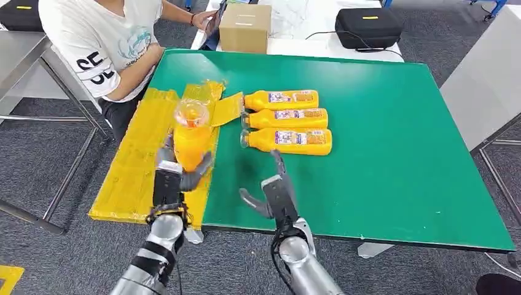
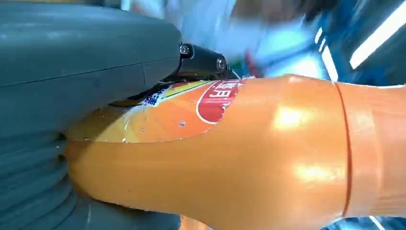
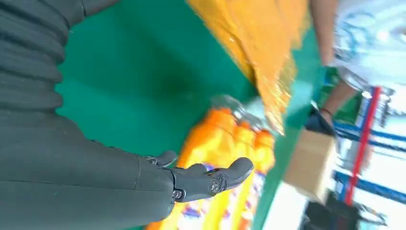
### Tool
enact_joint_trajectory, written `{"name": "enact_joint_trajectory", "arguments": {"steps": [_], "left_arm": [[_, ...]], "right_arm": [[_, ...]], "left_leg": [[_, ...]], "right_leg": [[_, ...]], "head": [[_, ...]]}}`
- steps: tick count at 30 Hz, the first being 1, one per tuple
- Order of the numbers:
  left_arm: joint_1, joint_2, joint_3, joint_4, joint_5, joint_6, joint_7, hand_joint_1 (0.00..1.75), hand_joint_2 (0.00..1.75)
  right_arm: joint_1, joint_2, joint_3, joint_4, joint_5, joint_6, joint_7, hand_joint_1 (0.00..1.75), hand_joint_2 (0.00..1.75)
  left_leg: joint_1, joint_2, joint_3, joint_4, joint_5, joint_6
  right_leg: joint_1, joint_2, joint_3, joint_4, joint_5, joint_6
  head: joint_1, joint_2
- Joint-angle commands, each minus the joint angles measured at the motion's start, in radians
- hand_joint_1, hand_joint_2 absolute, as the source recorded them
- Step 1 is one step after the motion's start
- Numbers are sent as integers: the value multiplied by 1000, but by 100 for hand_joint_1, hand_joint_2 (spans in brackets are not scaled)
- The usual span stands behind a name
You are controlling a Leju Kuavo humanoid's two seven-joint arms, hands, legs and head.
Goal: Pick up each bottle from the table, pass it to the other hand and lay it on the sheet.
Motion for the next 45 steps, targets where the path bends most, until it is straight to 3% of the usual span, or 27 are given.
{"name": "enact_joint_trajectory", "arguments": {"steps": [1, 3, 6, 13, 17, 19, 20, 22, 27, 35, 36, 37, 38, 39, 45], "left_arm": [[-174, 29, 437, 218, -667, 83, 22, 175, 175], [-180, 12, 547, 207, -882, 83, 31, 175, 175], [-165, 18, 570, 172, -1119, 83, 119, 175, 175], [-168, 30, 551, 196, -1136, 83, 146, 175, 175], [-205, 130, 365, 411, -1243, 83, 307, 175, 175], [-234, 163, 306, 518, -1243, 83, 328, 175, 175], [-288, 185, 252, 686, -1252, 83, 348, 175, 175], [-310, 200, 201, 751, -1251, 45, 359, 175, 175], [-311, 210, 154, 755, -1232, -91, 338, 175, 175], [-294, 224, 150, 784, -1206, -177, 305, 175, 175], [-294, 222, 157, 787, -1196, -189, 304, 129, 175], [-293, 221, 169, 787, -1180, -200, 293, 129, 175], [-293, 221, 169, 787, -1180, -200, 293, 0, 175], [-290, 222, 188, 785, -1144, -244, 231, 0, 175], [-290, 229, 226, 774, -1066, -326, 126, 0, 175]], "right_arm": [[-10, -50, -50, -148, -20, 17, 0, 0, 175], [-18, -56, -42, -142, -25, 23, -3, 0, 175], [-32, -58, -31, -124, -36, 30, -11, 0, 175], [-35, -59, -28, -120, -39, 32, -12, 0, 175], [-44, -67, -13, -108, -51, 50, -14, 0, 175], [-47, -70, -12, -102, -52, 58, -15, 0, 175], [-54, -72, -10, -94, -55, 70, -17, 0, 175], [-59, -69, -11, -91, -56, 83, -15, 0, 175], [-60, -71, -8, -95, -55, 103, -17, 0, 175], [-68, -73, -7, -117, -59, 126, -15, 0, 175], [-68, -73, -8, -117, -60, 127, -14, 0, 175], [-68, -74, -10, -119, -63, 131, -11, 0, 175], [-68, -74, -10, -119, -63, 131, -11, 0, 175], [-69, -78, -13, -120, -69, 143, -8, 0, 175], [-77, -83, -21, -111, -73, 156, -6, 0, 175]], "left_leg": [[1, 1, 4, 0, -1, -1], [1, 2, 5, 0, -1, -2], [1, 3, 6, 0, -2, -1], [1, -1, 4, 0, -1, -1], [0, -1, 2, 0, 0, -1], [0, -2, 5, -1, 0, -1], [0, -2, 3, -1, 1, -1], [0, -3, 5, -1, 0, -2], [1, 1, 5, 0, -1, -1], [0, 1, 4, -1, 0, -1], [0, 1, 6, 0, -1, -2], [0, 1, 6, -1, 0, -1], [0, 1, 5, -1, 0, -1], [0, 0, 4, -1, 1, -1], [0, 0, 11, -1, 0, -1]], "right_leg": [[1, 0, 4, 0, -1, -2], [1, 2, 5, 0, -1, -2], [1, 2, 6, 1, -2, -2], [1, -1, 4, 1, -2, -1], [0, -1, 2, 1, -1, -1], [0, -2, 5, 0, -2, -2], [0, -2, 3, 0, -1, -1], [0, -3, 5, 1, -2, -2], [1, 1, 5, 1, -2, -2], [0, 1, 3, 1, -1, -1], [0, 2, 6, 1, -2, -2], [0, 2, 6, 0, -1, -2], [0, 2, 5, 0, -1, -1], [0, 1, 4, 0, 0, -1], [0, 3, 10, 0, -1, -1]], "head": [[0, 0], [0, 0], [0, 0], [0, 0], [0, 0], [0, 0], [0, 0], [0, 0], [0, 0], [0, 0], [0, 0], [0, 0], [0, 0], [0, 0], [0, 0]]}}
